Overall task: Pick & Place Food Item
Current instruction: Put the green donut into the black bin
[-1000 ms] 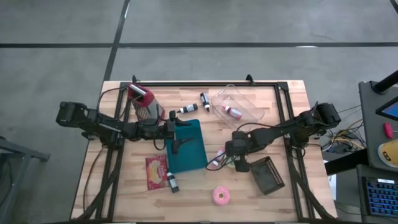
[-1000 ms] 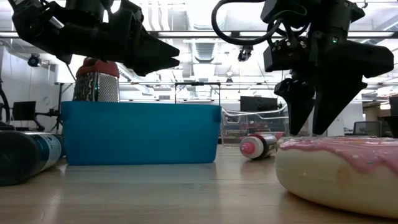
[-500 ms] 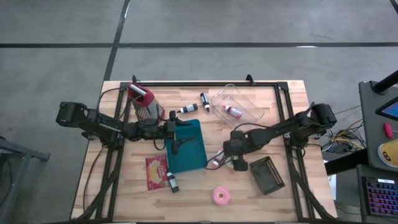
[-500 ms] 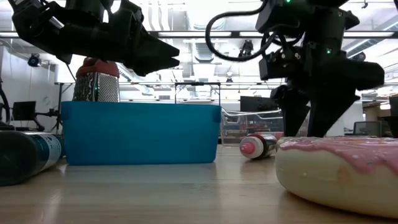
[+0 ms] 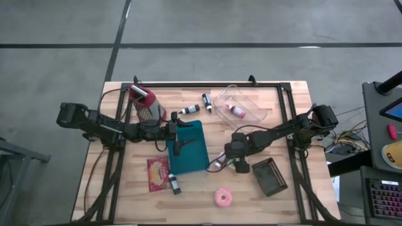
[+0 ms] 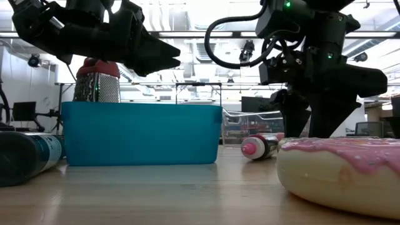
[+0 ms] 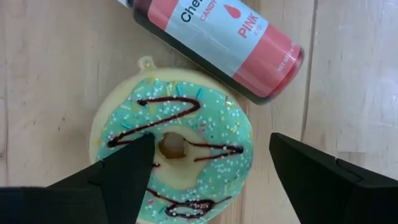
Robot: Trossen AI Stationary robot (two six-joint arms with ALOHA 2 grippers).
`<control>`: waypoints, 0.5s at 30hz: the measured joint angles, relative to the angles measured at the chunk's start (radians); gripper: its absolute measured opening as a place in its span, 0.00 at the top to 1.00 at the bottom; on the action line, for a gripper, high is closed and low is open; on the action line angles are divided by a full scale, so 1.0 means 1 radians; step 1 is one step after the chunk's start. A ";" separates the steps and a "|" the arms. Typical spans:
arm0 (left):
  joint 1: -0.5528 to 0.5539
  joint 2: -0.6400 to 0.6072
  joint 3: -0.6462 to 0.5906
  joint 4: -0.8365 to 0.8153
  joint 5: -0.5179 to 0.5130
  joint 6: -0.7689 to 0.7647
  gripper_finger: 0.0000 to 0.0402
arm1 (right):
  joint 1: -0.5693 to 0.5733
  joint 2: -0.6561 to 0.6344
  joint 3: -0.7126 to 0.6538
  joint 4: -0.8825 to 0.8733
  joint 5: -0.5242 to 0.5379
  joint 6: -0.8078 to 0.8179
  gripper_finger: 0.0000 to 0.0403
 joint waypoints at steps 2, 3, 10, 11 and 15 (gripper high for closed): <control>0.000 0.000 0.000 0.000 0.000 0.000 0.24 | -0.001 0.000 0.000 0.000 0.001 0.000 0.28; 0.000 0.000 0.000 0.000 0.000 0.000 0.24 | -0.002 0.000 0.000 -0.001 0.001 -0.002 0.30; 0.000 0.000 0.000 0.000 0.000 0.000 0.24 | -0.005 -0.002 0.015 -0.042 0.001 -0.019 0.38; 0.000 0.000 0.000 0.000 0.000 0.000 0.24 | -0.005 -0.003 0.021 -0.049 0.002 -0.019 0.38; 0.000 0.000 0.000 0.000 0.000 0.000 0.24 | -0.007 -0.004 0.040 -0.059 0.002 -0.020 0.38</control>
